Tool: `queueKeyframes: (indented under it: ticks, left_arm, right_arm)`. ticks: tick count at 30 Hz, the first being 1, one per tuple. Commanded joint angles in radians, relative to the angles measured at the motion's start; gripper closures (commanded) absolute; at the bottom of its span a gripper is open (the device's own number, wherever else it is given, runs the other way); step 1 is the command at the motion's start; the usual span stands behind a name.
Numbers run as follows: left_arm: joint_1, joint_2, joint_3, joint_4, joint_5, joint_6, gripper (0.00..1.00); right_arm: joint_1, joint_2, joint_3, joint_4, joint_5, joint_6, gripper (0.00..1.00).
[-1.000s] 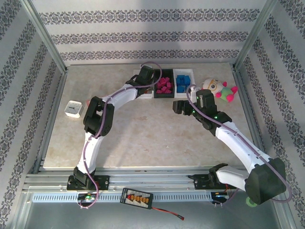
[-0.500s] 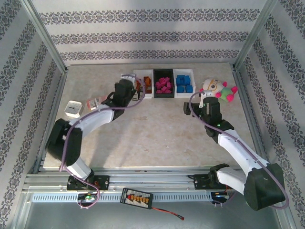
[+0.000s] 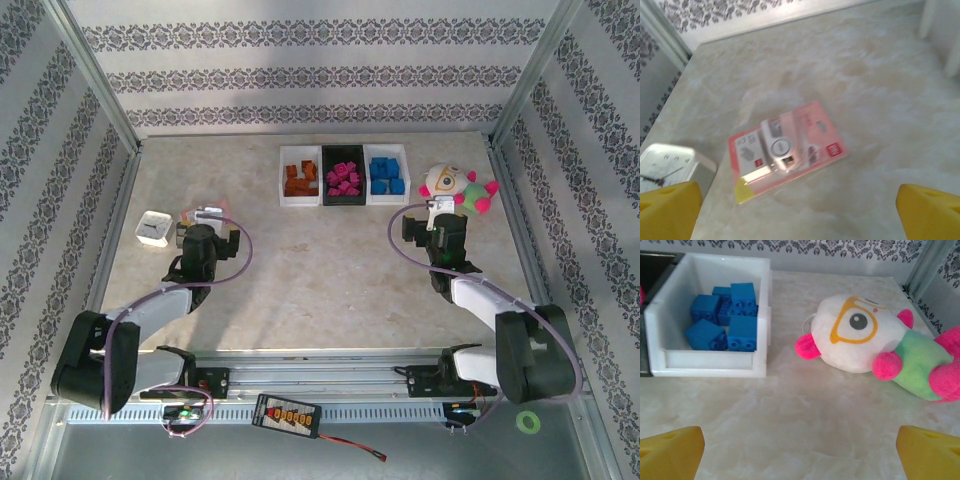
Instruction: Sort the legos into containers by color
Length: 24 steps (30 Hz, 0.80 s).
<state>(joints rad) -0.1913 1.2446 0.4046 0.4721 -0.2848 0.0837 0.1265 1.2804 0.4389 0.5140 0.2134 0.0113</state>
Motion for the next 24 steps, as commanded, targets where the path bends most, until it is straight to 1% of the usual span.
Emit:
queueKeyframes:
  ticks: [1,2,4,6,8,10,11,12,14,15,17,24]
  left_arm:
    - [0.067,0.075,-0.028,0.225,0.096,0.004,0.01]
    - [0.084,0.109,-0.033,0.276,0.122,-0.007,0.01]
    - [0.113,0.209,-0.046,0.422,0.168,-0.034,0.01]
    - [0.131,0.289,-0.032,0.462,0.164,-0.058,0.01]
    - [0.164,0.359,-0.047,0.564,0.189,-0.082,0.01]
    - [0.201,0.335,-0.053,0.520,0.225,-0.132,0.01]
    - [0.210,0.340,-0.056,0.540,0.243,-0.136,0.01]
    - [0.211,0.353,-0.063,0.573,0.249,-0.131,0.01]
    - [0.211,0.342,-0.051,0.529,0.246,-0.135,0.01]
    - [0.211,0.348,-0.048,0.537,0.240,-0.130,0.01]
    - [0.211,0.345,-0.048,0.530,0.241,-0.131,0.01]
    - [0.210,0.348,-0.054,0.546,0.244,-0.128,0.01]
  right_arm:
    - [-0.032,0.044,-0.038,0.219,0.012,-0.016,0.02]
    - [-0.044,0.056,-0.041,0.223,-0.003,-0.005,0.02]
    - [-0.066,0.098,-0.064,0.299,-0.032,0.011,0.02]
    - [-0.071,0.134,-0.086,0.365,-0.048,0.013,0.02]
    - [-0.073,0.164,-0.089,0.415,-0.066,0.011,0.02]
    - [-0.074,0.202,-0.083,0.419,-0.083,0.006,0.02]
    - [-0.074,0.231,-0.073,0.421,-0.090,0.003,0.02]
    - [-0.078,0.260,-0.074,0.476,-0.095,0.008,0.02]
    - [-0.101,0.241,-0.063,0.422,-0.112,0.033,0.02]
    - [-0.103,0.237,-0.060,0.405,-0.115,0.032,0.02]
    - [-0.103,0.251,-0.068,0.446,-0.112,0.035,0.02]
    - [-0.103,0.244,-0.068,0.437,-0.115,0.034,0.02]
